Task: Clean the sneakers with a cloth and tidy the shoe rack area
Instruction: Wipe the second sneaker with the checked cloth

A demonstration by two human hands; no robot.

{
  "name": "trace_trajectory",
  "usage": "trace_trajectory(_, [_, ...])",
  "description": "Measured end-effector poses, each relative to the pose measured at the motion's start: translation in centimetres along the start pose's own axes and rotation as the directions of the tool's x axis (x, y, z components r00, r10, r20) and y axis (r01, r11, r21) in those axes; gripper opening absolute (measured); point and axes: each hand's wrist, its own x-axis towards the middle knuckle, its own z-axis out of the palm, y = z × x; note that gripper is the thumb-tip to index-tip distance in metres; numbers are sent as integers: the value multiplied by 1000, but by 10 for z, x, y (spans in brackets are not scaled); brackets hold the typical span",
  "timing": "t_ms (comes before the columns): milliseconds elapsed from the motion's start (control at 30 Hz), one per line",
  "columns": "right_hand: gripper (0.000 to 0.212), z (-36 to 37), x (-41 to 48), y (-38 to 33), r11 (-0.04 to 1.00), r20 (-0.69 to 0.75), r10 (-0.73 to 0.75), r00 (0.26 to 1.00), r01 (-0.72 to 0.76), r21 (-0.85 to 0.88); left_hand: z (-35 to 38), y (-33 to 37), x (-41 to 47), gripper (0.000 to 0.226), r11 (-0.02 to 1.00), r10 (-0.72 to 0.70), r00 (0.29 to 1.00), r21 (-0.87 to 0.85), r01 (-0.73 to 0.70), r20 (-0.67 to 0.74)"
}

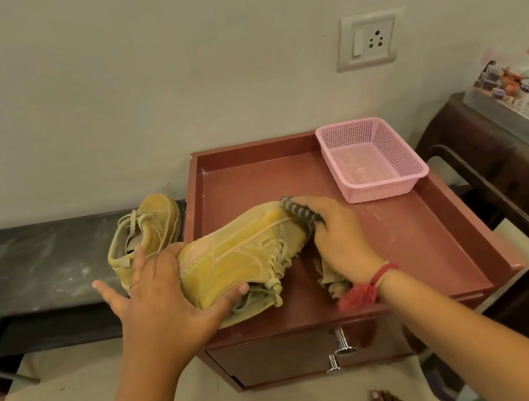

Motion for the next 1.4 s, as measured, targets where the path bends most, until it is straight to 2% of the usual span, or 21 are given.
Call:
trace_trajectory(100, [57,16,-22,-23,958,114,-276,954,282,-41,0,2,2,109,1000,12,1000,-2,-12,4])
trace_trajectory(167, [63,22,-22,-19,918,178,-329,927,358,-171,0,1,2,109,1000,24,1000,3,-24,15])
trace_trajectory(233, [63,19,-12,-7,934,131,-255,958,279,-222,0,0,1,109,999,32,999,3,-32,28])
trace_trajectory(333, [48,12,3,7,991,39,-41,998,45,-122,0,-1,0,109,999,43,999,-21,-42,22])
trace_trajectory(367, [46,13,4,5,995,13,-20,1000,21,-102,1,-1,1,109,999,44,999,-25,-44,21])
trace_trajectory(433, [52,20,-6,-8,991,0,-80,997,79,-106,2,0,1,109,999,37,999,-29,-37,17])
trace_trajectory(533, [47,35,-30,-41,959,152,-267,952,278,-56,4,0,1,109,999,30,999,-22,-30,14])
trace_trajectory(633, [56,38,-42,-61,920,274,-376,886,392,-6,2,-1,-2,108,1000,27,999,-10,-27,19])
trace_trajectory(733, [49,29,-30,-43,918,231,-341,911,376,-127,0,0,-4,109,1000,27,999,13,-28,38])
trace_trajectory(867, [52,18,-12,-23,946,101,-210,973,228,-229,-3,4,0,109,999,47,999,8,-47,28])
trace_trajectory(967, [52,22,-20,-43,953,111,-244,963,260,-158,-3,7,0,105,998,65,998,2,-65,12])
trace_trajectory(1033, [51,30,-36,-64,933,196,-330,923,351,-83,-1,8,-2,97,997,76,997,9,-76,-4])
trace_trajectory(1100, [46,32,-43,-69,903,240,-387,890,419,-99,-1,6,-4,95,996,81,997,28,-80,-6])
trace_trajectory(1167, [46,27,-32,-56,910,231,-336,913,378,-172,-2,4,-4,102,995,87,996,37,-87,8])
trace_trajectory(1267, [55,17,-15,-35,923,115,-231,966,255,-286,-4,8,-1,108,995,88,996,40,-89,16])
trace_trajectory(1400, [56,24,-29,-55,933,161,-297,941,322,-162,-3,13,1,105,996,87,996,24,-86,-12])
